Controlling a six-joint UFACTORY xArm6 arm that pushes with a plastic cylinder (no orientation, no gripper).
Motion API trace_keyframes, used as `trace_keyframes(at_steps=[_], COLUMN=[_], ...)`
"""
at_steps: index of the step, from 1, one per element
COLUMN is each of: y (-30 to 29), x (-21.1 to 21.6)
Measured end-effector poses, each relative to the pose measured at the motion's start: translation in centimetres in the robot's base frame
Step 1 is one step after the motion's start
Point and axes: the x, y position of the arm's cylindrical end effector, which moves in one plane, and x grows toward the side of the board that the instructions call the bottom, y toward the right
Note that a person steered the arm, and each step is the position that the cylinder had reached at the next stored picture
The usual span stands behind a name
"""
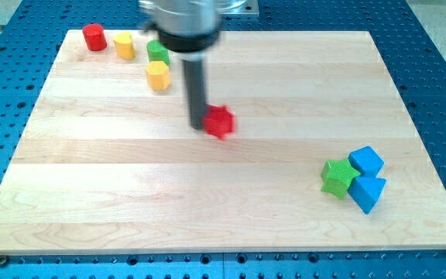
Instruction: Point your arm parallel left to the hexagon
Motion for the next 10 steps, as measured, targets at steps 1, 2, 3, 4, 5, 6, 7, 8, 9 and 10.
trace_keyframes(at_steps=[1, 2, 3, 4, 5, 6, 7, 8, 9, 10], y=[-1.6, 5.1, 11.9, 10.1, 5.0, -9.4, -24.2, -27.7, -27.7, -27.7], x=[0.3, 0.4, 2.8, 3.5, 2.5, -0.5, -5.8, -10.7, -11.3, -12.0])
